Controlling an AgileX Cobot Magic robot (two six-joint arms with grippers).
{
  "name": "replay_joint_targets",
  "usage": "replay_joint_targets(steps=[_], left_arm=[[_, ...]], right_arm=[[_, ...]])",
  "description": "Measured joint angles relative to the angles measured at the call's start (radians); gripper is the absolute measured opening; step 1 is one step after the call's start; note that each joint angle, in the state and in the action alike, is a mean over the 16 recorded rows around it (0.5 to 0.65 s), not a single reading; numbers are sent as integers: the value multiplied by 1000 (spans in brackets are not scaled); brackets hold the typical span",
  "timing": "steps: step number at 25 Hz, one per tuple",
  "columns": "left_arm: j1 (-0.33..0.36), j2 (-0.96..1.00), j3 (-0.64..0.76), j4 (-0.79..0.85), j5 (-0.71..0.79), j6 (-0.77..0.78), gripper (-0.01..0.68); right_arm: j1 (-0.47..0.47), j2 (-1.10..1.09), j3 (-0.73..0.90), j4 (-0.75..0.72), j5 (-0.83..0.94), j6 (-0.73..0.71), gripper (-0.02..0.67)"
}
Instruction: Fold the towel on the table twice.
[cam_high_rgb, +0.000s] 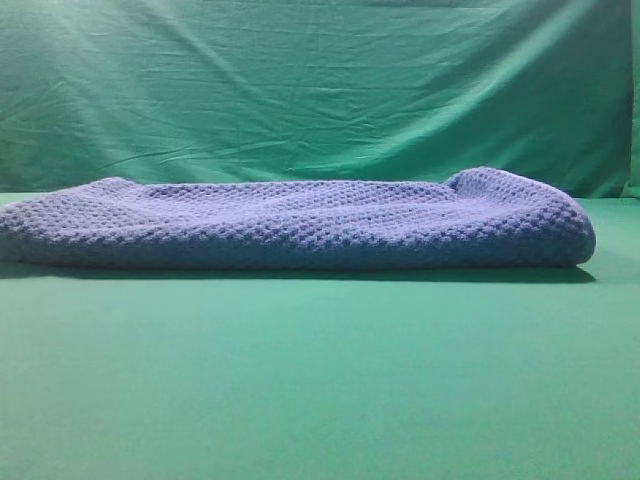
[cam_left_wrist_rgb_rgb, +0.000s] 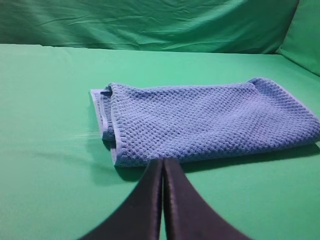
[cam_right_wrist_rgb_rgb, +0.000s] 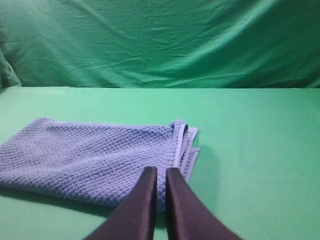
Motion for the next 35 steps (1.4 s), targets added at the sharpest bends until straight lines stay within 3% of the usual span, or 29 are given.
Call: replay_joint_targets(steps=[22, 35], left_arm=[[0, 0, 136, 125, -126, 0, 0], [0, 0, 175, 163, -93, 0, 0]], right_arm=[[0, 0, 143, -61, 4, -2, 48], [0, 0, 197, -77, 26, -1, 48]])
